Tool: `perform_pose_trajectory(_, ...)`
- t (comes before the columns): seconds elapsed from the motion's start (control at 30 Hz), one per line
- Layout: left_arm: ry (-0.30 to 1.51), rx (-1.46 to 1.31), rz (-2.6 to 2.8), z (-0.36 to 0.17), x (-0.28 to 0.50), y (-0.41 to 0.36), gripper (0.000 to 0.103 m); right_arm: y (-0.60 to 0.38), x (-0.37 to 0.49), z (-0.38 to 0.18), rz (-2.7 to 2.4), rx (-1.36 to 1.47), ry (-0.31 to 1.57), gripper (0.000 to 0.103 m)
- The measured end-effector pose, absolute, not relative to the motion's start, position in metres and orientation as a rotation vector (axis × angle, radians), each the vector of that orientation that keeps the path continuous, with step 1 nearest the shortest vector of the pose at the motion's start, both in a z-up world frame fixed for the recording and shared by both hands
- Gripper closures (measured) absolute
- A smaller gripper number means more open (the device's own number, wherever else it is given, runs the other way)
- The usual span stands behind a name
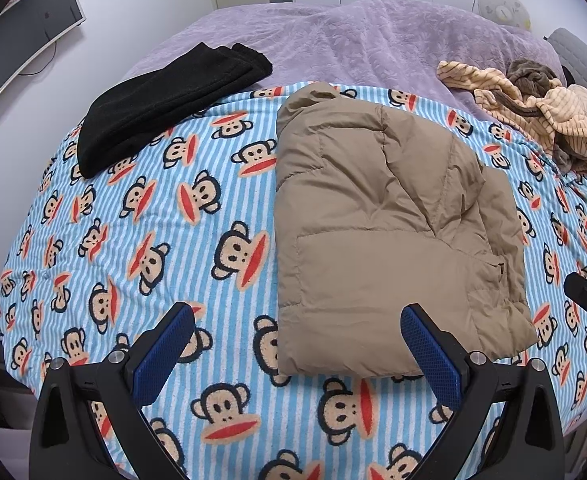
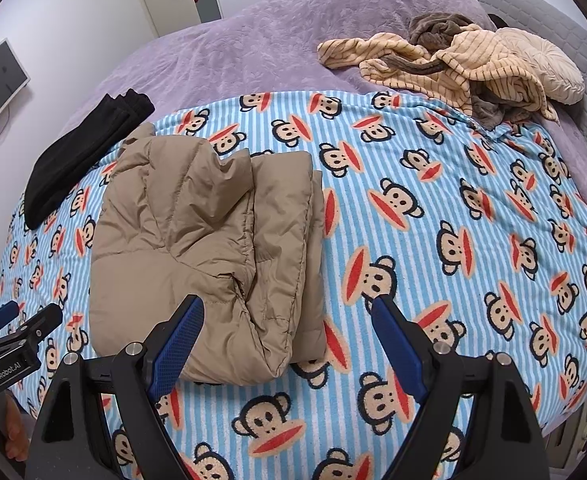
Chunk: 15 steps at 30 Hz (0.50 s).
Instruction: Fold large clothes
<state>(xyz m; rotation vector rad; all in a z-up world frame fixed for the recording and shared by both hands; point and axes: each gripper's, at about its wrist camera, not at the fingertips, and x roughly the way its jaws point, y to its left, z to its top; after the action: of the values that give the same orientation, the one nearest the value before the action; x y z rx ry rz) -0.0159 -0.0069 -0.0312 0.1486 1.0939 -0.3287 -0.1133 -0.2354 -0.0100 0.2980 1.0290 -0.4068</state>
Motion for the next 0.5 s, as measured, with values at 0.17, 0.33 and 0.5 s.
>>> perform_pose_trajectory(0.17, 1.093, 0.149, -0.328, -0.0311, -0.0161, -0.0072, 0.000, -0.2351, -0.1139, -0.0102, -0.410, 0.299, 1.029, 0.015)
perform_pose_trajectory(0.33, 1.095, 0.149, -0.328, -0.0311, -0.0161, -0.0074, 0.000, -0.2340, -0.1142, -0.0105, -0.408, 0.300, 1.030, 0.015)
perform_pose_trajectory(0.5, 1.094, 0.148, -0.327, -0.0310, -0.0162, -0.0073, 0.000, -0.2326, -0.1147, -0.0110, -0.407, 0.301, 1.030, 0.015)
